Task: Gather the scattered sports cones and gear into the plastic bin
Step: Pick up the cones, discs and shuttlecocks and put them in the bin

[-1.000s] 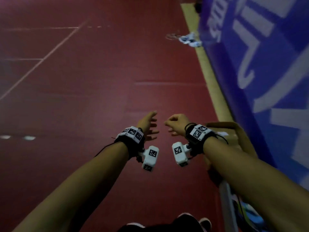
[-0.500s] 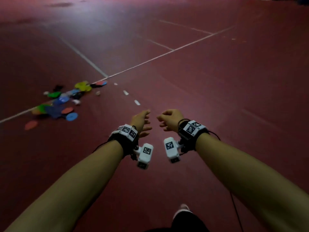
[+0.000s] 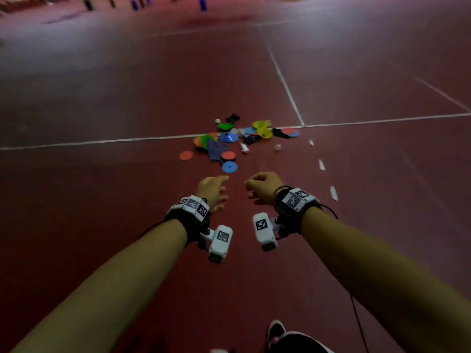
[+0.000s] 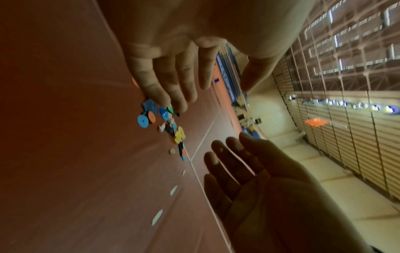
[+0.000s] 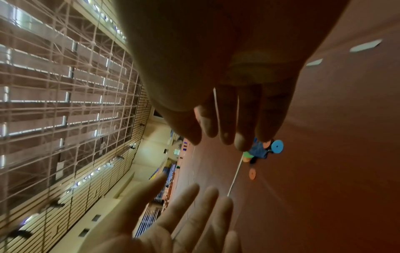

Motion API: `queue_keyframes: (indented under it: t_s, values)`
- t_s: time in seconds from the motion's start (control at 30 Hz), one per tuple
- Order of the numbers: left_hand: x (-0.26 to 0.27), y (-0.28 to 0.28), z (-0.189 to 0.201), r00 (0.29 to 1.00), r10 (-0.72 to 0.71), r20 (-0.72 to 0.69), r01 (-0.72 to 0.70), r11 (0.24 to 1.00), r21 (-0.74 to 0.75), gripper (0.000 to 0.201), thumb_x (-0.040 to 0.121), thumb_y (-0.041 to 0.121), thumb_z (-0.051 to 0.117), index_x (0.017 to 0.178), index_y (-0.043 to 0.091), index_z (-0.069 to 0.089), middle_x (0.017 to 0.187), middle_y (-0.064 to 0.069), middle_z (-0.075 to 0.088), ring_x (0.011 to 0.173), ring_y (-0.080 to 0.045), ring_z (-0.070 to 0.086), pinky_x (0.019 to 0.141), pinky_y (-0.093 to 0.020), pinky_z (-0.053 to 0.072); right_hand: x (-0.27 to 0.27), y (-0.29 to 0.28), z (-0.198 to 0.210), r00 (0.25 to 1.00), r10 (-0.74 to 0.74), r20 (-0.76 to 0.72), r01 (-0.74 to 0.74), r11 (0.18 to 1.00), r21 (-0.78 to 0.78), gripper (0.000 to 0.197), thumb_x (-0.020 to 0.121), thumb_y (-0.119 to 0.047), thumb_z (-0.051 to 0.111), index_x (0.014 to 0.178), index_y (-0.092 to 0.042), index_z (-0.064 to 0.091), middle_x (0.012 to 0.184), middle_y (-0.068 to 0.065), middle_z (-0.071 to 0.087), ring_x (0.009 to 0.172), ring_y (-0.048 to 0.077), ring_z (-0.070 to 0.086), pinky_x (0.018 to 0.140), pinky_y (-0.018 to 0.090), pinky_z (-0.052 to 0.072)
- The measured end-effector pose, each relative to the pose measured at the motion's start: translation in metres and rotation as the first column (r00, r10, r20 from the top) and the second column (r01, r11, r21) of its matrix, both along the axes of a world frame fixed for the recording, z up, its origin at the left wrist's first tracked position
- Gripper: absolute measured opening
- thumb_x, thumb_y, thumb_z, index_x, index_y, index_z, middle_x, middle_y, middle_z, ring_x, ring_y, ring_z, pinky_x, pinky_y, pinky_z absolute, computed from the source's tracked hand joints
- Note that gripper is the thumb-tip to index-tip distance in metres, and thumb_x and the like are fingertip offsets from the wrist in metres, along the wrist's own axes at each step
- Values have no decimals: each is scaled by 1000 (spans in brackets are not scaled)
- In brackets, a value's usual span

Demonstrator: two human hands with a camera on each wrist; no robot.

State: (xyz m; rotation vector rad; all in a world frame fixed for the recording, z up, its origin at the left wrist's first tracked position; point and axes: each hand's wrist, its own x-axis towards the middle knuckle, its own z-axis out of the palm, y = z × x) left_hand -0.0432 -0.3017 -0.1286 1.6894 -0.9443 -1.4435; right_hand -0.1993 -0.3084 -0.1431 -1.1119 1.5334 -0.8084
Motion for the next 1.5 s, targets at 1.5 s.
queue_keyframes:
  t_s: [1.5]
  values:
    - [249, -951, -37, 909, 388, -152, -364, 917, 163, 27, 86, 37, 60, 106, 19, 60, 99, -2, 66, 81, -19, 64, 67, -30, 47, 225, -1003, -29, 991, 83, 106, -97, 987, 131, 8, 91, -11, 62, 86, -5, 60, 89, 18, 61, 62, 22, 59, 59, 32, 50]
